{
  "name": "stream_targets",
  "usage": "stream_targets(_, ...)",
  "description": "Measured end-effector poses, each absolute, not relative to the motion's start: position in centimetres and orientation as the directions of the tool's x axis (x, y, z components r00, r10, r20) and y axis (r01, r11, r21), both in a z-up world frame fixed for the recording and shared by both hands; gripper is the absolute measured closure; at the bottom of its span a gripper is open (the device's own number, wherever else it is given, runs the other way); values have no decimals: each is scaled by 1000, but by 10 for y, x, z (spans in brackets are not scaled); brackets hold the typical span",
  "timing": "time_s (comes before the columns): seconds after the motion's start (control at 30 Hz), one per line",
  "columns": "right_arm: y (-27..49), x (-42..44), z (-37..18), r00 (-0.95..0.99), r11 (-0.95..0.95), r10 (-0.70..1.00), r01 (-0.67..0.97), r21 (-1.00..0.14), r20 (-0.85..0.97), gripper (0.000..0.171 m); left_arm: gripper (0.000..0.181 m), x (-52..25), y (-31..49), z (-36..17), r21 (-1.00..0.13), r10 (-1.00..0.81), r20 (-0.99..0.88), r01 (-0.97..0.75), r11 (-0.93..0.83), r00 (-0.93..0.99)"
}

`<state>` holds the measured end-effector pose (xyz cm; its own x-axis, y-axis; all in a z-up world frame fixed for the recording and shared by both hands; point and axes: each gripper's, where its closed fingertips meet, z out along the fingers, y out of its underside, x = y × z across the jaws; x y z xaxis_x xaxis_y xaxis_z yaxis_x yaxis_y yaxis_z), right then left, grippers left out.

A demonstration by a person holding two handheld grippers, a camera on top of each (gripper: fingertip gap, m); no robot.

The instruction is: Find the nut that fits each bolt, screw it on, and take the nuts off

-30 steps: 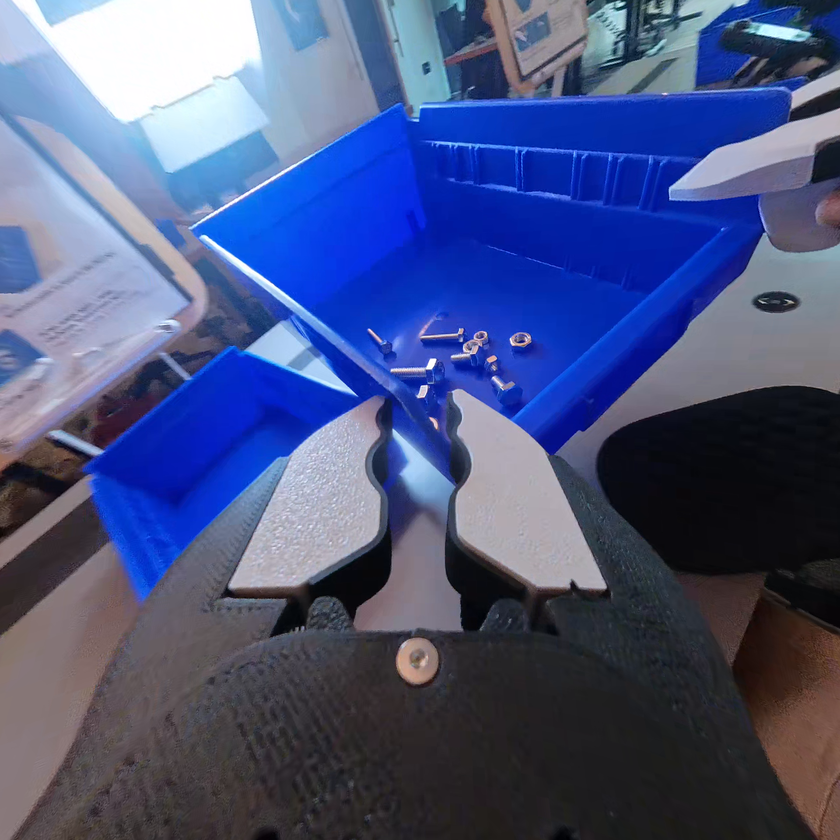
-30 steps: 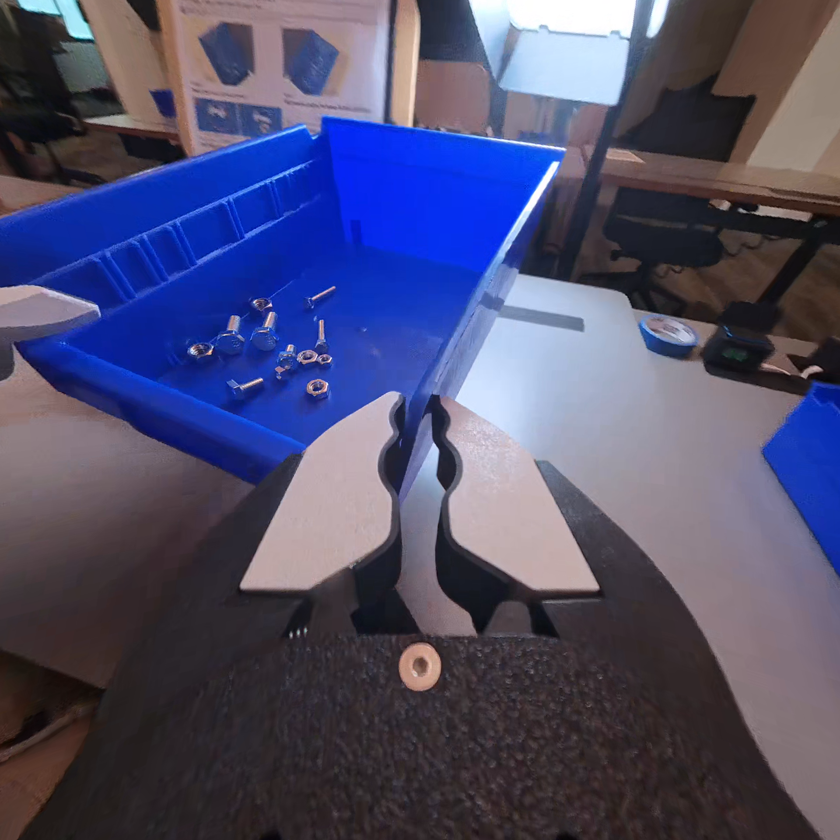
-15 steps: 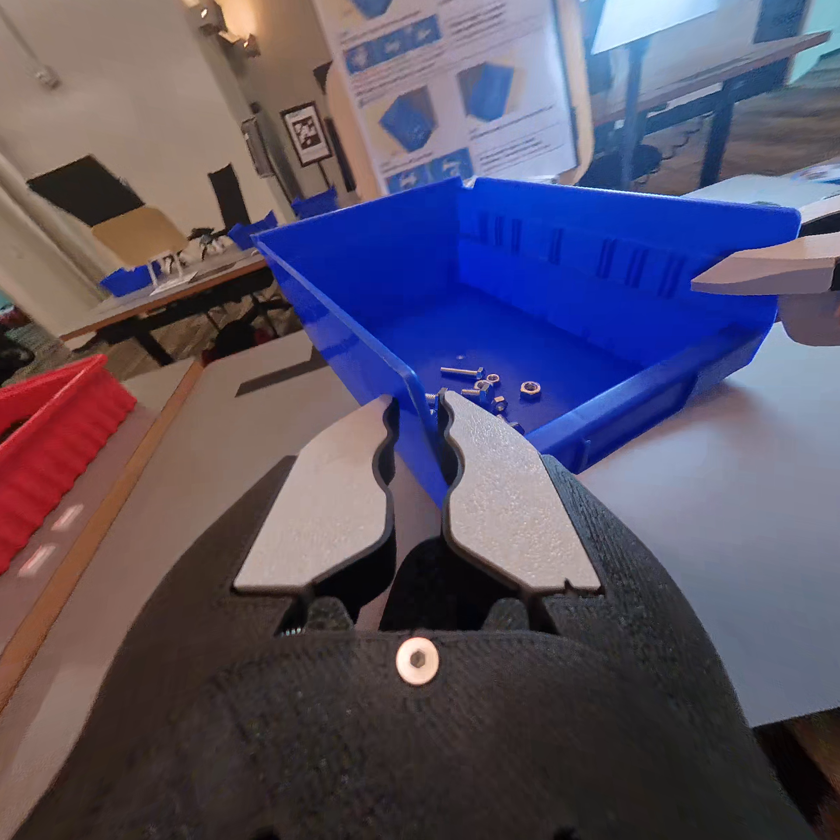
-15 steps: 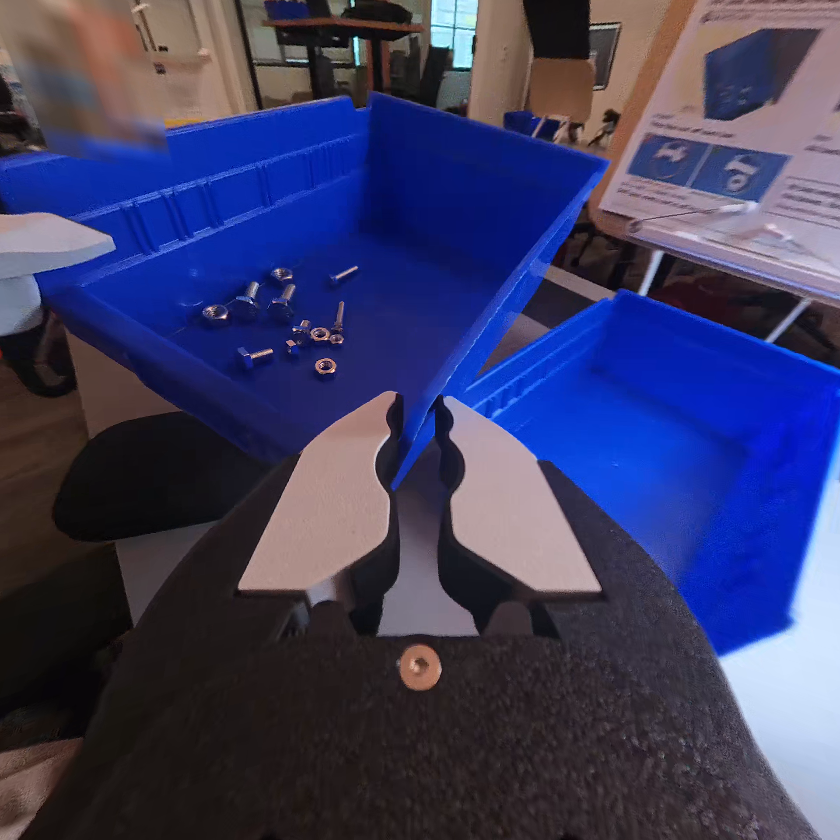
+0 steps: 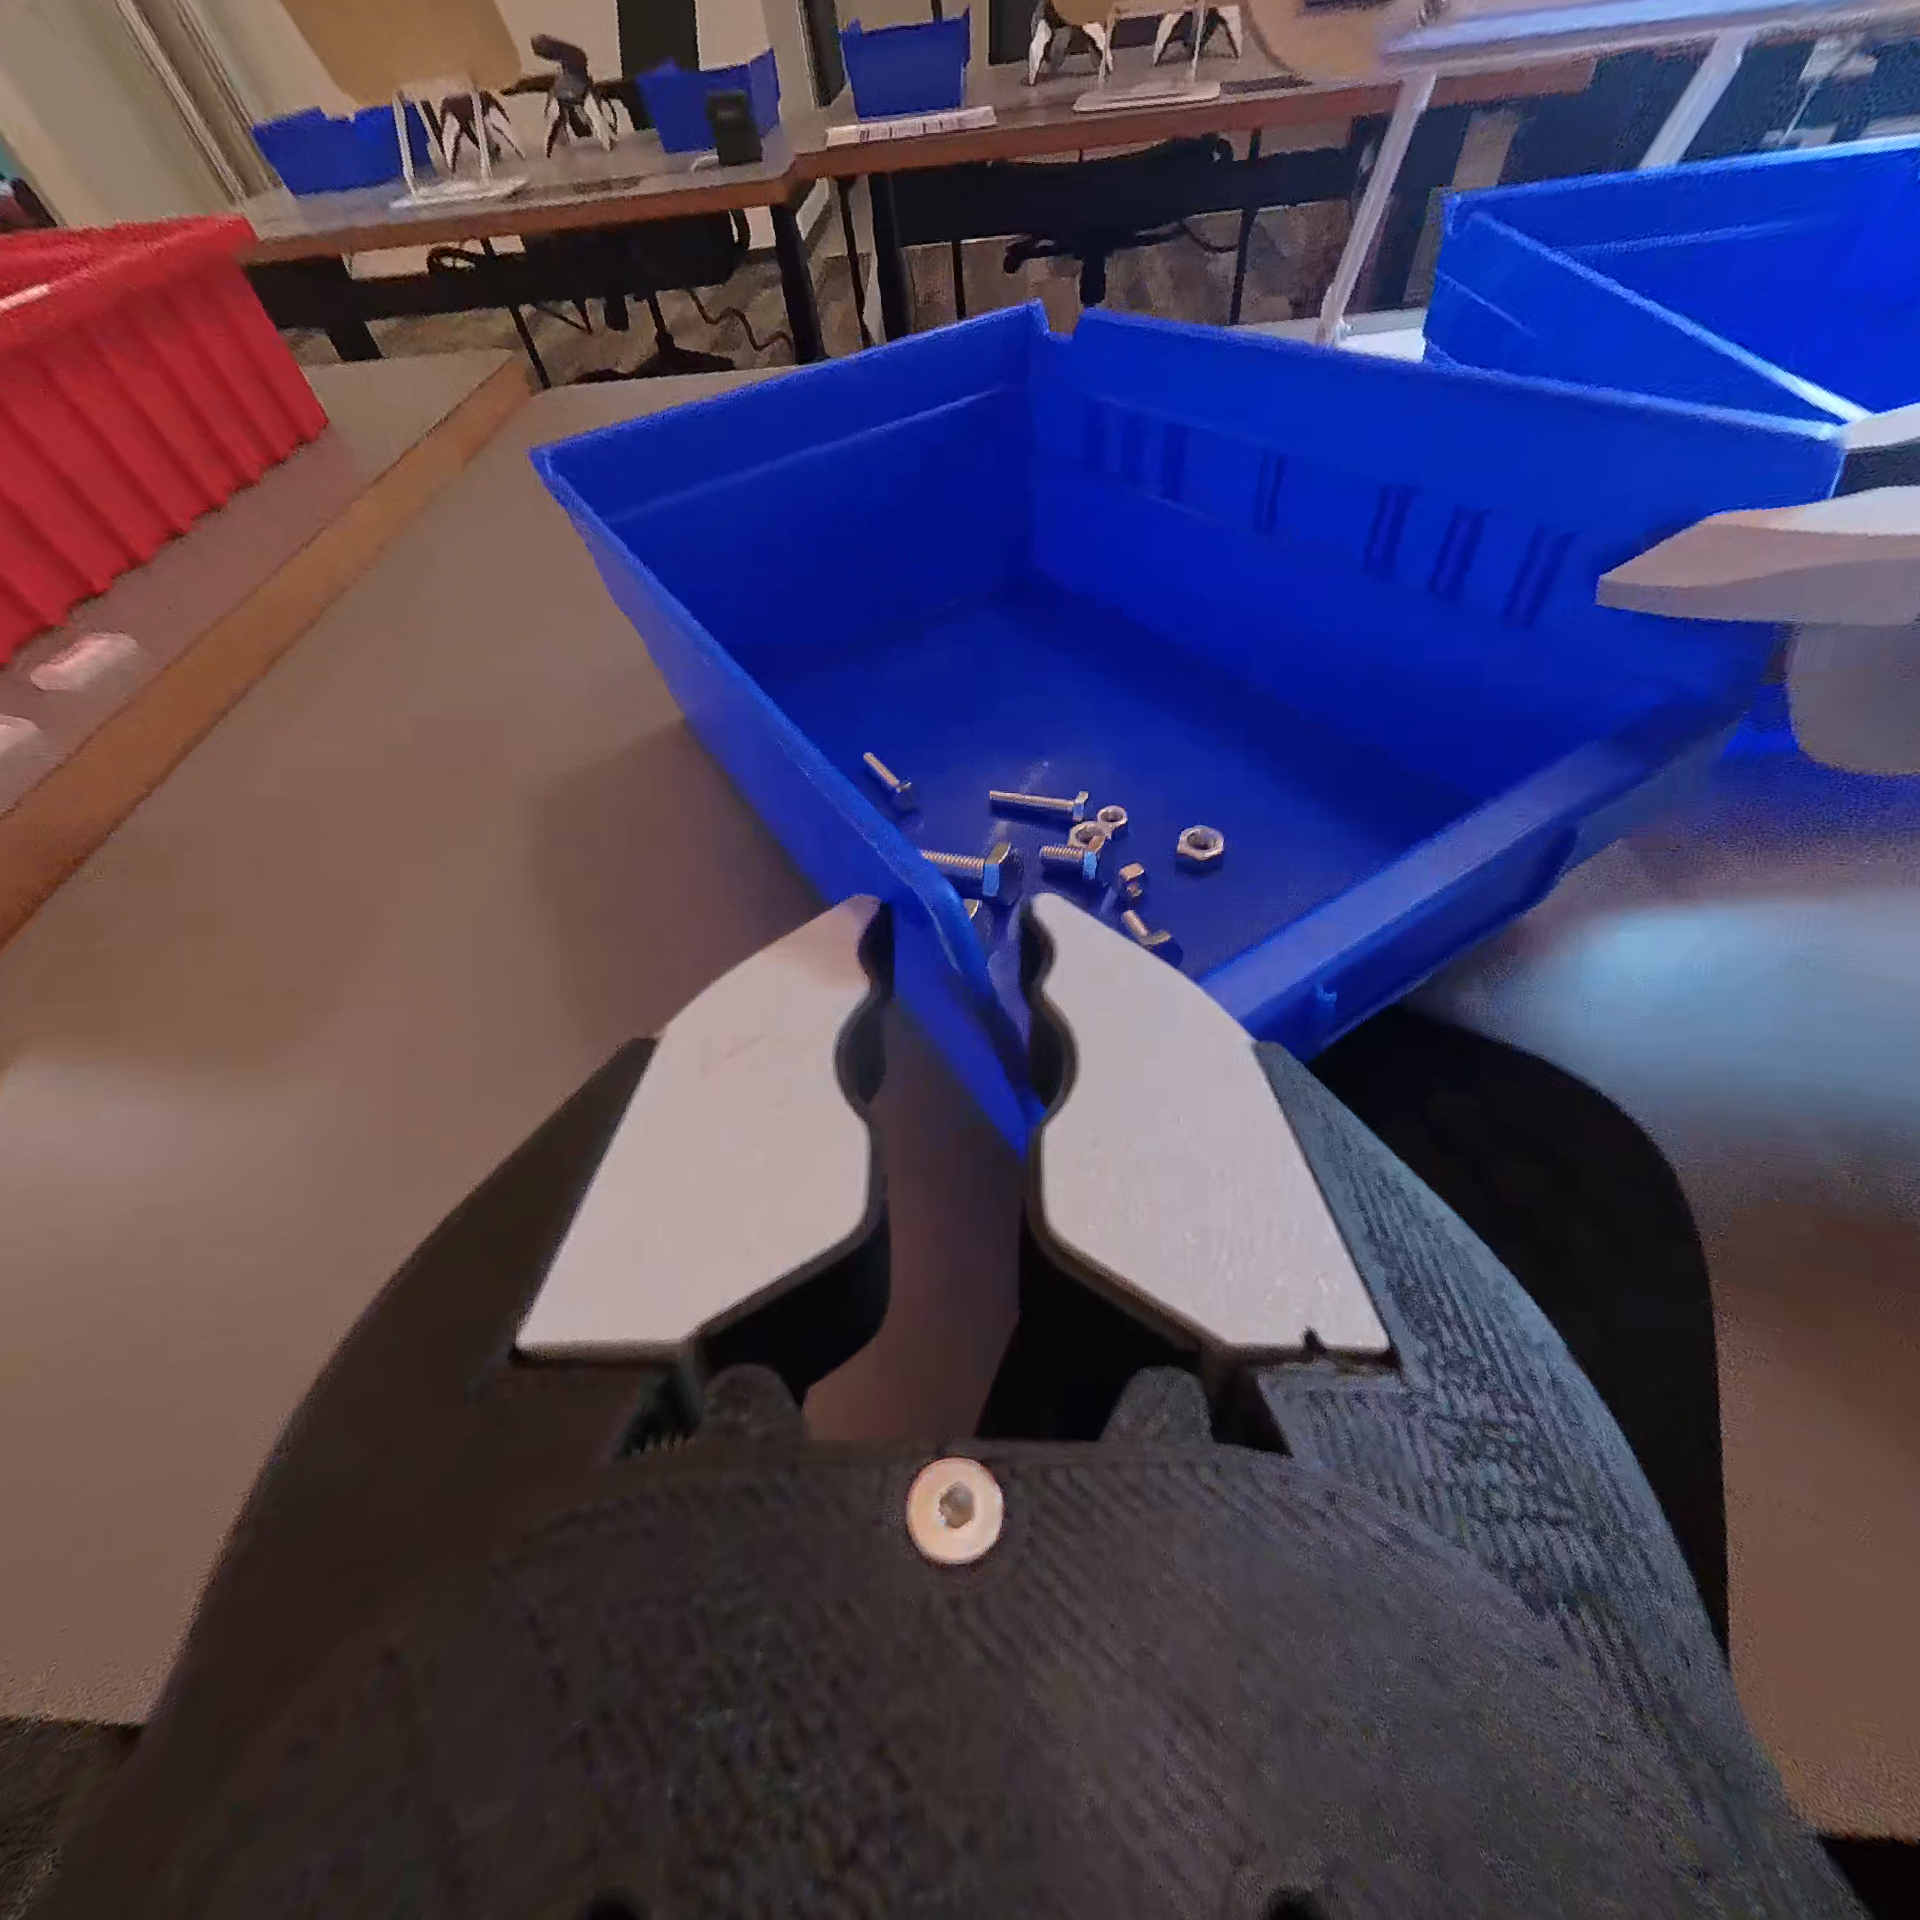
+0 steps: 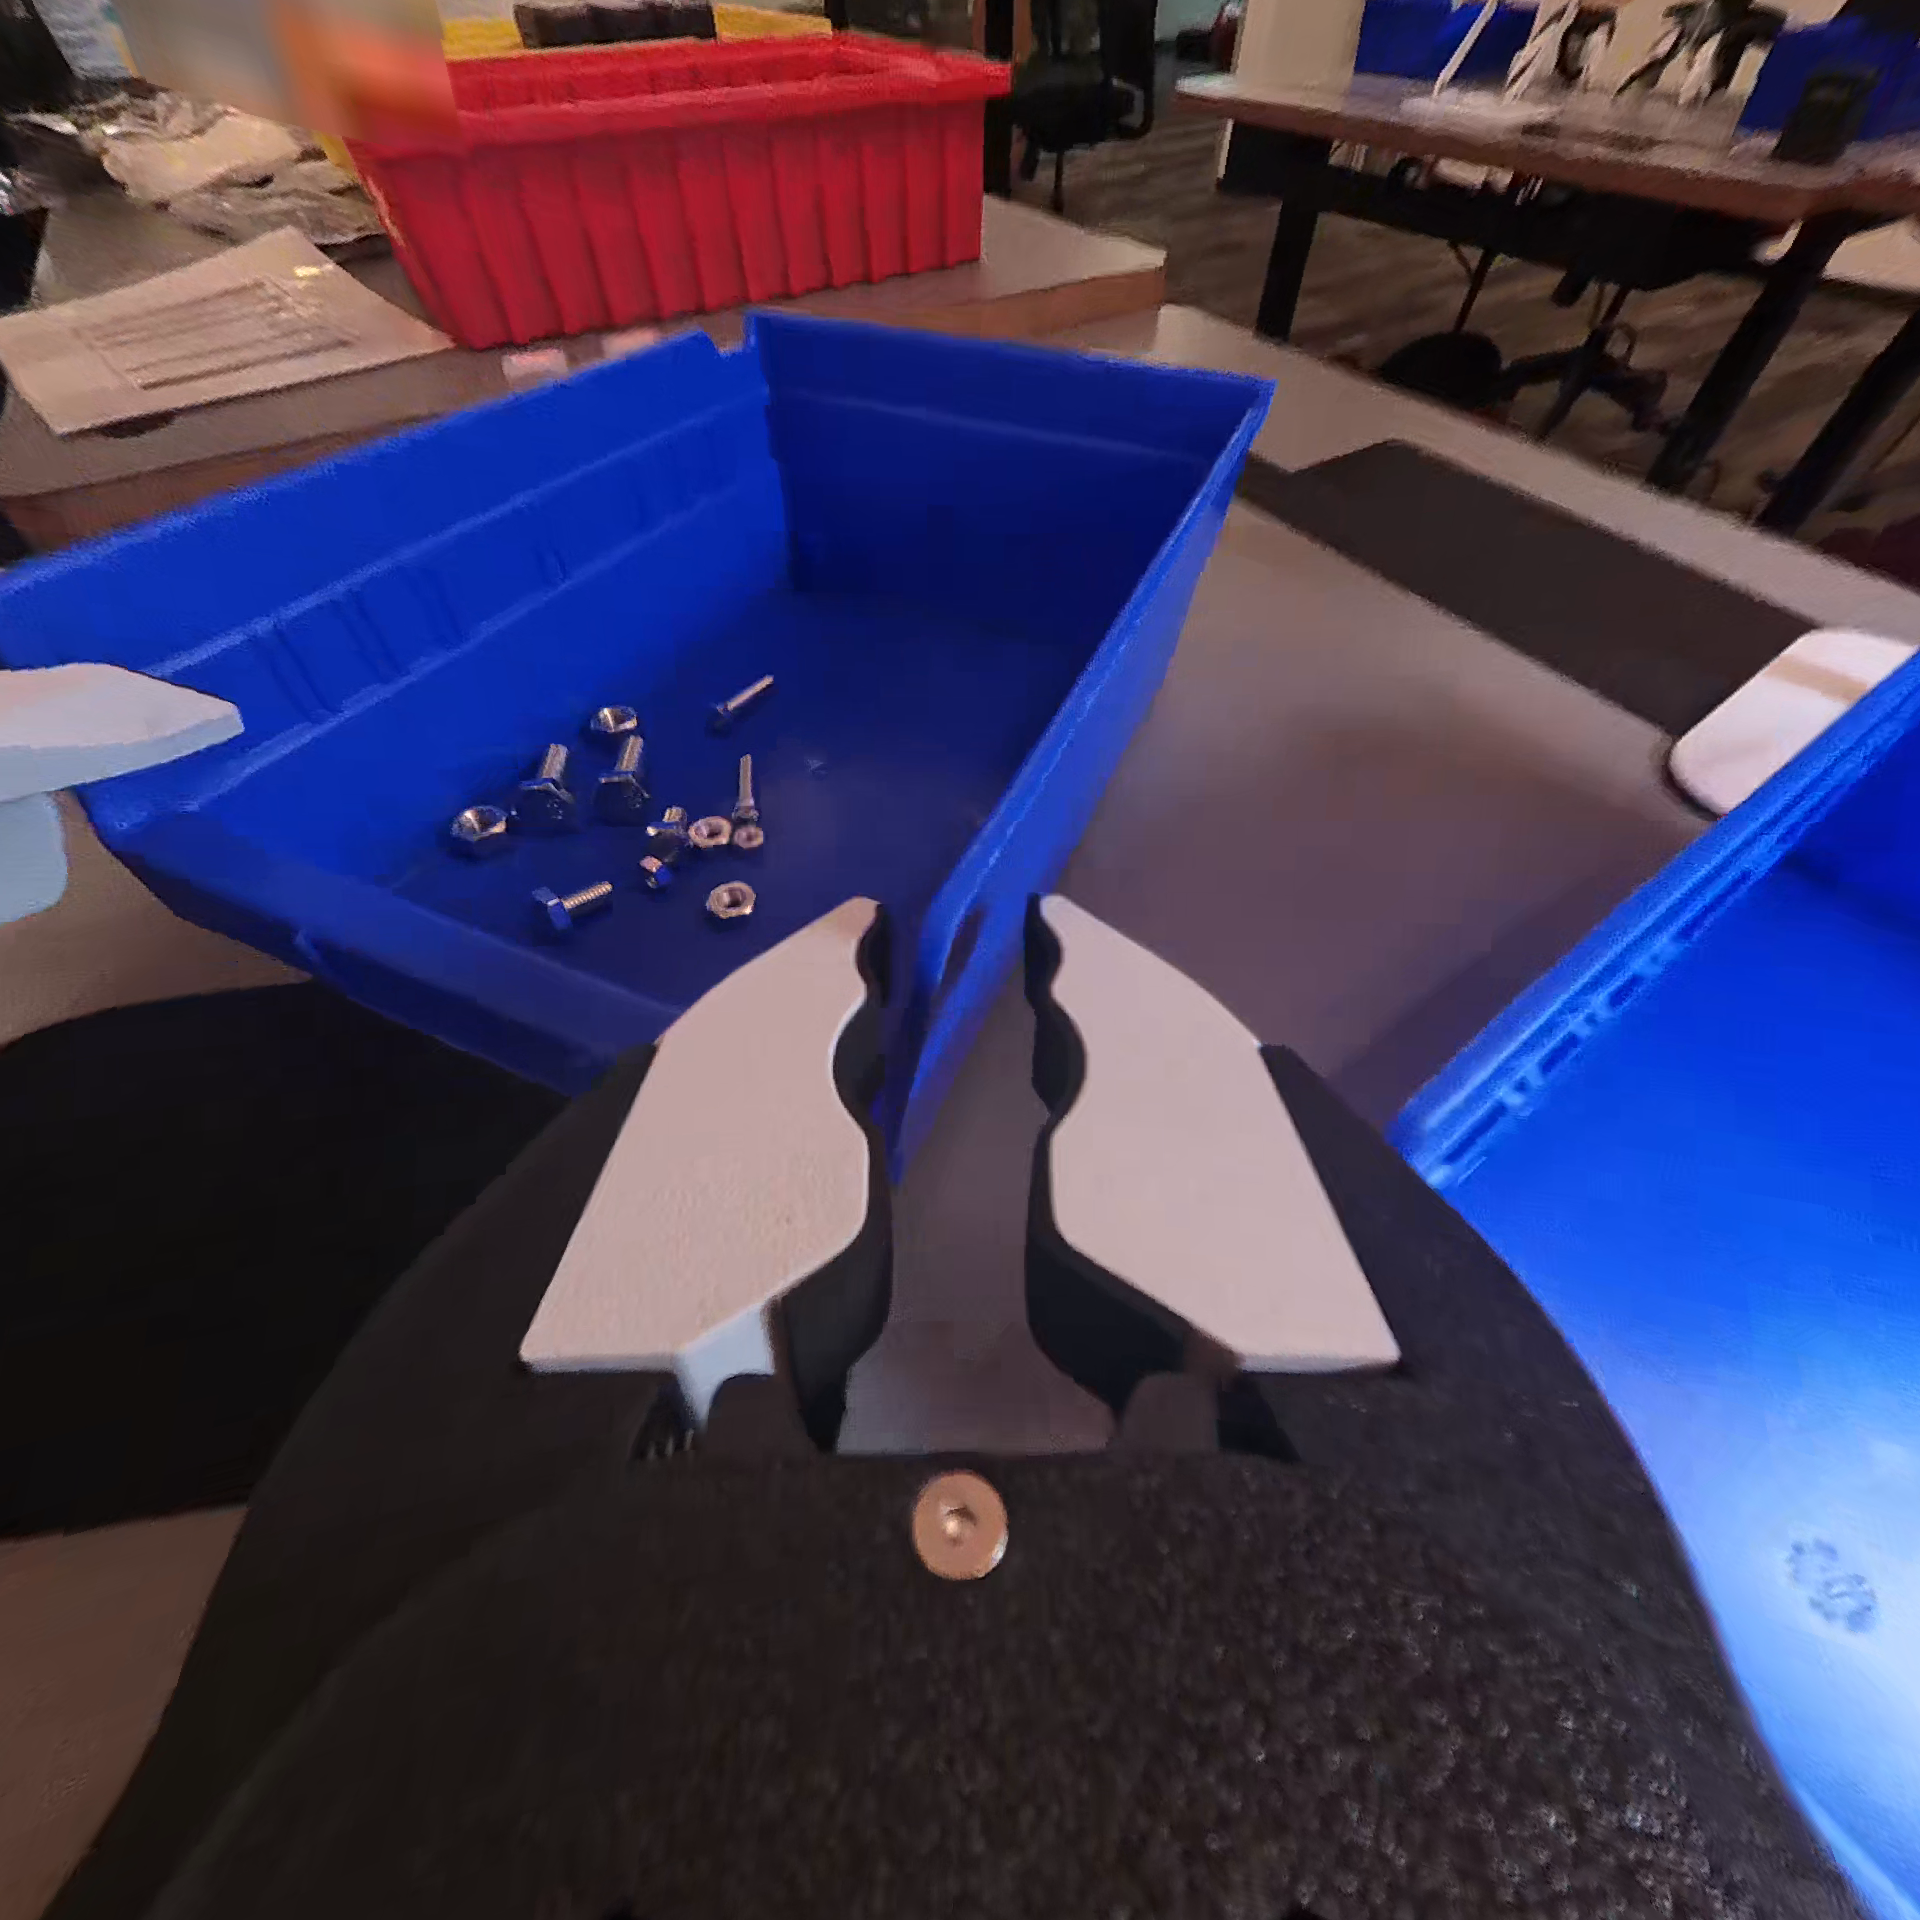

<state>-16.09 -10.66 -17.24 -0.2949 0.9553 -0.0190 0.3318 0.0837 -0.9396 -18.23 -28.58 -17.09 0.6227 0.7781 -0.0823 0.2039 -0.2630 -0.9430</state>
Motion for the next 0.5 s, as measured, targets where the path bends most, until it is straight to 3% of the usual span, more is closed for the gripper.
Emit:
stream_targets(0.1,-98,-152,-138,-301,124,952,215,-969,55,136,140,-187,-287,-140,-970,809,-148,76,-230,569)
stream_targets(0.23,-62,-119,-120,-279,275,934,156,-949,225,126,133,-166,-253,-130,-895,674,-394,-93,-437,625)
stream_targets(0.3,-40,-104,-129,-309,370,903,201,-907,299,122,120,-155,-228,-150,-807,529,-472,-104,-582,706)
stream_targets(0.5,13,-76,-201,-439,585,805,477,-656,399,104,126,-156,-187,-222,-550,189,-451,-105,-828,872)
